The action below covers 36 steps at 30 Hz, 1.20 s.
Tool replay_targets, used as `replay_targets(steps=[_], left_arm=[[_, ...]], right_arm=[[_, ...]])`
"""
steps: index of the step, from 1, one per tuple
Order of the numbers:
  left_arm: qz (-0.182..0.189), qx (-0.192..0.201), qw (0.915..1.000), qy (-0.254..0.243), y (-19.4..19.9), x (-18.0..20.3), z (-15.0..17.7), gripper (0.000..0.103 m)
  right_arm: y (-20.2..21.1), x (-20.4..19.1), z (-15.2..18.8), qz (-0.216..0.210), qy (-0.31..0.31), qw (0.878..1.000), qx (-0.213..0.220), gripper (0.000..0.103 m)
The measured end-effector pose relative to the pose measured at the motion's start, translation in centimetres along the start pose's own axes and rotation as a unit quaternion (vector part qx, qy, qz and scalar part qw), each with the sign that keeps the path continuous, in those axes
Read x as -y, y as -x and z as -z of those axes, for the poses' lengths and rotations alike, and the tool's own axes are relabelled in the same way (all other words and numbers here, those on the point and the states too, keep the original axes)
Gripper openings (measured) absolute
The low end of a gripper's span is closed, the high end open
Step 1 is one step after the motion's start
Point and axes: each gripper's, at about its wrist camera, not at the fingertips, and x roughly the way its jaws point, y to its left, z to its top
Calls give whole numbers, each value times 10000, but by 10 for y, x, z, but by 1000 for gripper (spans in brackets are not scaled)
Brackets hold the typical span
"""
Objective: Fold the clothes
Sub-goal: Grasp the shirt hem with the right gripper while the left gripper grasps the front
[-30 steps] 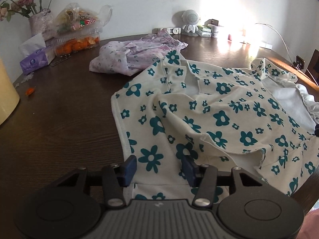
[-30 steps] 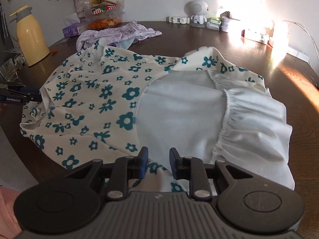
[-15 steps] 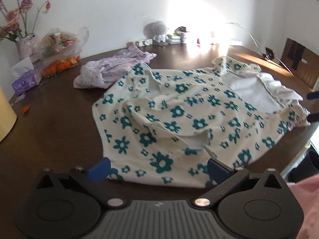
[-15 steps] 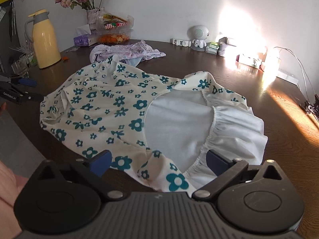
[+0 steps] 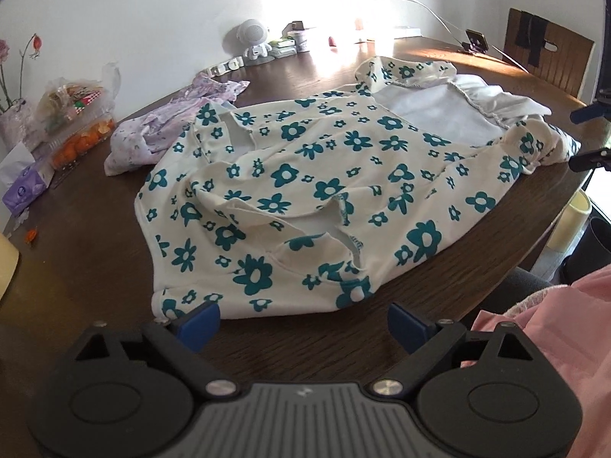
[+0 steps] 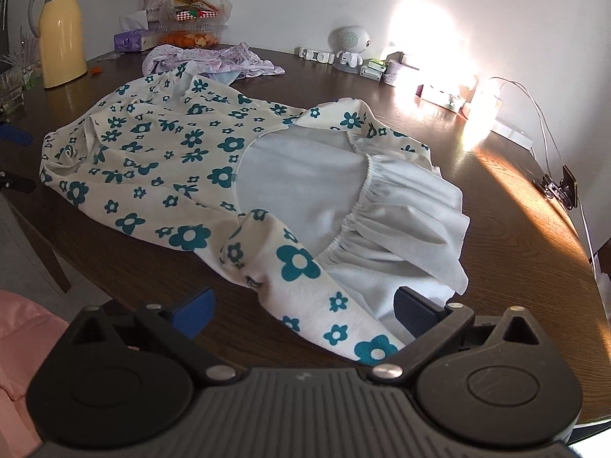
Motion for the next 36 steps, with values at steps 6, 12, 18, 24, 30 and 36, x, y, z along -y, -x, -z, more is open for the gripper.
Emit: replay_targets(steps=[6, 12, 18, 24, 30, 36], left_arm=[[11, -56, 9994, -356, -5, 10, -6, 87], [-183, -137, 9985, -506, -13, 15, -11, 81], [-178, -126, 9974, -693, -14, 24, -12, 66], [-56, -155, 9977, -659, -16, 20, -14, 43], [39, -222, 9985, -507, -17, 15, -14, 17], [82, -104, 9992, -368, -15, 10, -16, 5]], right_arm=[[-2, -3, 0, 7, 100, 9999, -27, 100], [-4, -3, 2, 118, 221, 9997, -50, 88], [-11, -10, 0, 132, 520, 9985, -106, 81], [-16, -4, 6, 241, 463, 9984, -202, 67], [-18, 5, 15, 257, 307, 9987, -319, 47], [-18, 7, 11, 172, 327, 9990, -251, 14]])
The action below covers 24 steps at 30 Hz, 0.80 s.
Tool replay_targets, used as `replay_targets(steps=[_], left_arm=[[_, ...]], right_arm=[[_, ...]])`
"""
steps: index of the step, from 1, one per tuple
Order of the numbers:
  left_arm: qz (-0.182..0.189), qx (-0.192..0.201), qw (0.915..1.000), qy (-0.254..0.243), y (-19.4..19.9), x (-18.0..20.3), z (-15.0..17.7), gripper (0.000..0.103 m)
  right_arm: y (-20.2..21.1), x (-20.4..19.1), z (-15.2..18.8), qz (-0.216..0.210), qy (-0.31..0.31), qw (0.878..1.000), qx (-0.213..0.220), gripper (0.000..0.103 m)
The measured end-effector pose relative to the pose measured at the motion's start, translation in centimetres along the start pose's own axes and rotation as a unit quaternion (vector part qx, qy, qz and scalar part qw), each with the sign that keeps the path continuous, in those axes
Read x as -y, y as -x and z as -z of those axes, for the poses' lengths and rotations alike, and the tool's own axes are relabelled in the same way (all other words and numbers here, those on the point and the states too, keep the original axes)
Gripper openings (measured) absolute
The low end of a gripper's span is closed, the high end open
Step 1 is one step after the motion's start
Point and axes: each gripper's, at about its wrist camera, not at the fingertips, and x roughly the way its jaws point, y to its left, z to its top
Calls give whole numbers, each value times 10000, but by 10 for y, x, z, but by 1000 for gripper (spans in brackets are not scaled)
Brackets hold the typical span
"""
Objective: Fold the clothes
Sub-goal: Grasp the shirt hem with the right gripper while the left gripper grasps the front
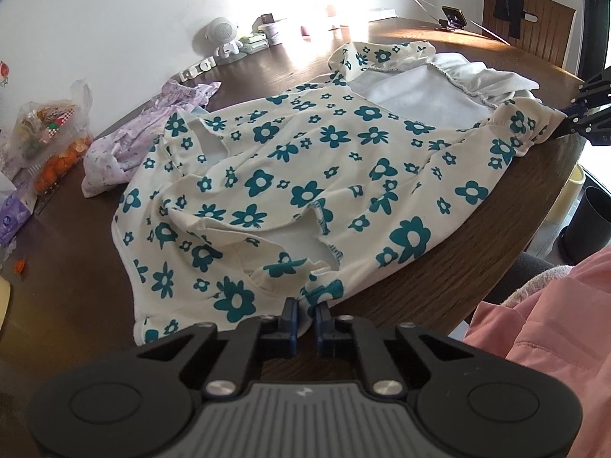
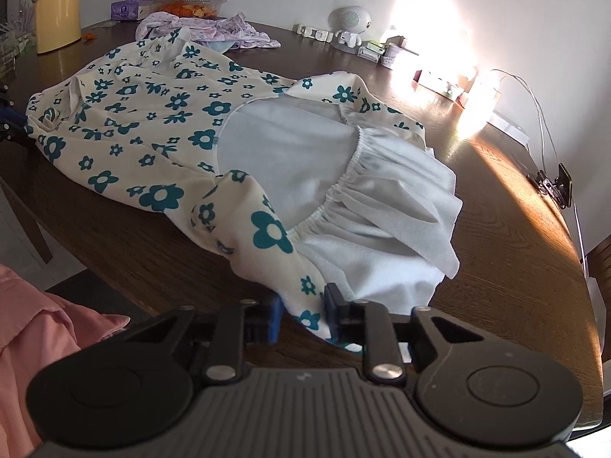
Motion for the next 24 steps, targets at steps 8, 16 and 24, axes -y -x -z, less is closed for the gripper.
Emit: replay_targets(steps=[8, 16, 24], left_arm=[[-181, 309, 9991, 228, 7, -10, -12, 2], [-665, 717, 9951, -163, -2, -30, -59, 2], [-608, 320, 9971, -312, -66, -59, -107, 2]], right_arm=[[2, 5, -10, -23, 121, 9999, 113, 3], [0, 13, -55, 284, 637, 9964, 485, 2], [-54, 41, -104, 296, 993, 9944, 207, 2]])
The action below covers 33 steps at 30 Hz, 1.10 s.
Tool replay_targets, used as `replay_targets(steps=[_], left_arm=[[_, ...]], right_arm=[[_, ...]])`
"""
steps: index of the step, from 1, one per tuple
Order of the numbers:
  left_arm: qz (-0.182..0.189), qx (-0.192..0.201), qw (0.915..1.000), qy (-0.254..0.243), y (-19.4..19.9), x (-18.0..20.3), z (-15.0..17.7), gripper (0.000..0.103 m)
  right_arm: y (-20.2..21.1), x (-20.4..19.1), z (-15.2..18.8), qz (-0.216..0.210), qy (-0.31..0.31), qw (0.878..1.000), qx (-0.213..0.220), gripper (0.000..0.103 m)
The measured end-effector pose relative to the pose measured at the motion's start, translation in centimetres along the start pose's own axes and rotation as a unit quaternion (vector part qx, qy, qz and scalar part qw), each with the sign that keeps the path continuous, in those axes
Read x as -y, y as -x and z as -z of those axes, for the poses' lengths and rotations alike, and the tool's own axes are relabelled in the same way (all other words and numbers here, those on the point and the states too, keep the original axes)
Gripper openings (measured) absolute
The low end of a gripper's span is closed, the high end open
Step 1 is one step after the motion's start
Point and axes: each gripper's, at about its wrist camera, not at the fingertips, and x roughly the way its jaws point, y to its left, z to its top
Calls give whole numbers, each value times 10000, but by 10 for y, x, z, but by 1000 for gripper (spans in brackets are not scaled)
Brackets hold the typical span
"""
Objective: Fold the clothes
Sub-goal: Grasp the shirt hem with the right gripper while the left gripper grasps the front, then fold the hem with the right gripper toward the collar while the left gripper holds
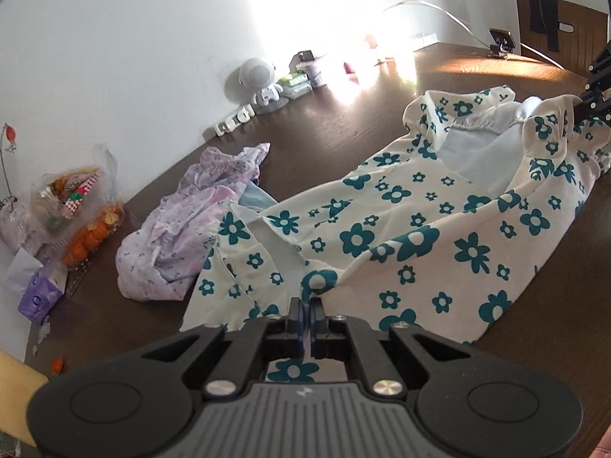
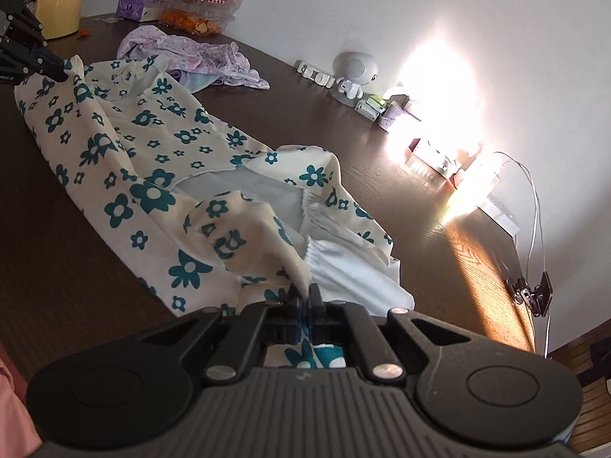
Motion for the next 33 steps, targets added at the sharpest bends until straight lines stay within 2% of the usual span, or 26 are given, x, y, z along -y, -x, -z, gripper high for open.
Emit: replay_targets(steps=[3, 7, 11, 17, 24, 29, 33], left_arm=[[180, -256, 9993, 183, -24, -6, 0, 2], [341, -323, 9973, 567, -33, -16, 4, 4], [376, -376, 9960, 724, -37, -20, 6, 6], [389, -364, 9952, 819, -39, -21, 8, 7], [137, -69, 9956, 927, -27, -24, 5, 3], [64, -78, 9948, 1014, -30, -28, 3, 2], [103, -132, 9938, 1099, -33, -26, 7, 3]], right_arm=[[-25, 9, -7, -269, -75, 9994, -212, 2], [-48, 23, -13, -617, -324, 9967, -415, 3], [-61, 36, -14, -824, -640, 9933, -503, 4], [-71, 39, -8, -767, -769, 9922, -607, 10], [-56, 43, -20, -554, -815, 9951, -123, 3], [-58, 44, -34, -393, -745, 9964, 13, 2], [-76, 43, -32, -419, -780, 9958, -229, 3]])
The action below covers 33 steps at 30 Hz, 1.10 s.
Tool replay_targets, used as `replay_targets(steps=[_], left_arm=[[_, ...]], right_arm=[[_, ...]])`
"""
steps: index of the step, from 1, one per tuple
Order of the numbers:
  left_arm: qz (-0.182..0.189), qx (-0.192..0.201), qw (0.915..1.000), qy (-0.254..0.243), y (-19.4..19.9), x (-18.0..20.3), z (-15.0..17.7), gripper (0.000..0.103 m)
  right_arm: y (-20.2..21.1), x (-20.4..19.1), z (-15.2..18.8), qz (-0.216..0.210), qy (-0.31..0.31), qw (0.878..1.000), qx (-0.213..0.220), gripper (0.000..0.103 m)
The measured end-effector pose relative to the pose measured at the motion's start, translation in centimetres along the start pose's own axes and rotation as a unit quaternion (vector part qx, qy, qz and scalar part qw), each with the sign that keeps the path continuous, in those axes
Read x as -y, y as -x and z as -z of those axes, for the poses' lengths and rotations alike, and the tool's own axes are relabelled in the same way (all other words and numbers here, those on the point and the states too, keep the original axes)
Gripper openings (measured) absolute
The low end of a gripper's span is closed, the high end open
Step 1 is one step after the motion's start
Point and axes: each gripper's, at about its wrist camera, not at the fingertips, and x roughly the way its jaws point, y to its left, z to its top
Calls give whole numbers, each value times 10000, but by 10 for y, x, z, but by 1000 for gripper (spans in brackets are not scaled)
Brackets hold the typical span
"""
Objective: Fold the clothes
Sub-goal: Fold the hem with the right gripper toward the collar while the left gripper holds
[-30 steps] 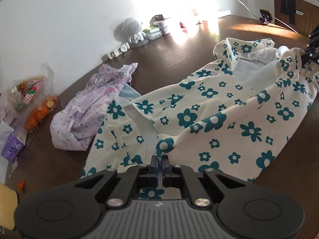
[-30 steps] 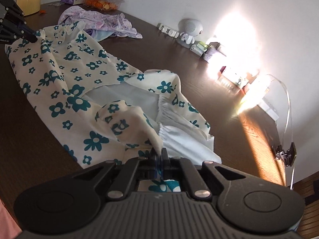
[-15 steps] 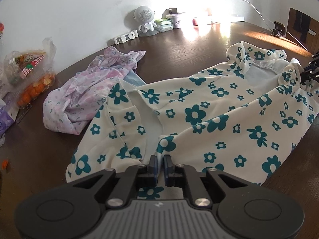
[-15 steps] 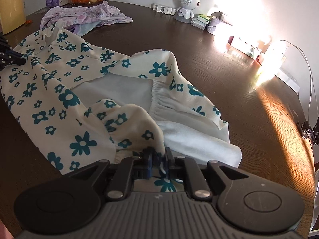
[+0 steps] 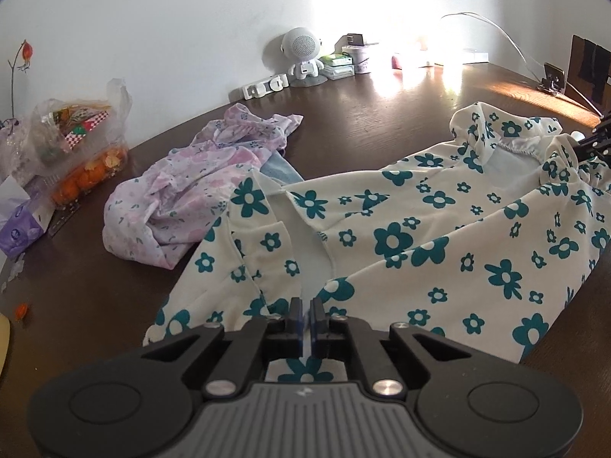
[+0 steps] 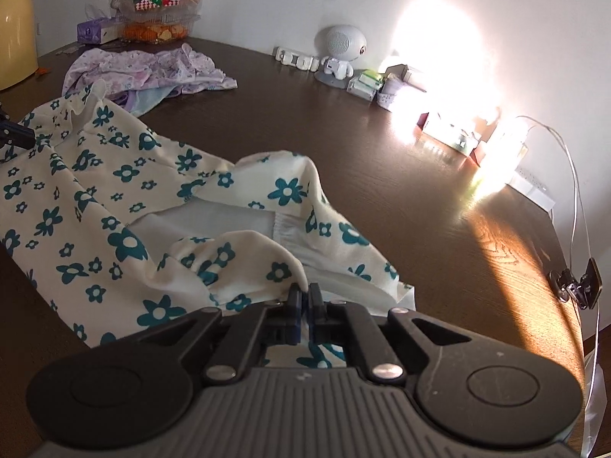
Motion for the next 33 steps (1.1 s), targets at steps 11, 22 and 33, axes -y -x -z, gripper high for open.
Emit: replay_targets(steps=[11, 22, 33], left_arm=[[256, -45, 9988, 424, -3, -13, 0, 52], [283, 282, 9986, 350, 11, -8, -5, 1], [264, -34, 9977, 624, -5, -13, 5, 12]], right_arm=[[-4, 29, 8, -512, -920, 9943, 156, 38], [6, 13, -24, -486, -436, 9965, 531, 1], [-13, 18, -14, -429, -543, 9976, 96, 62]])
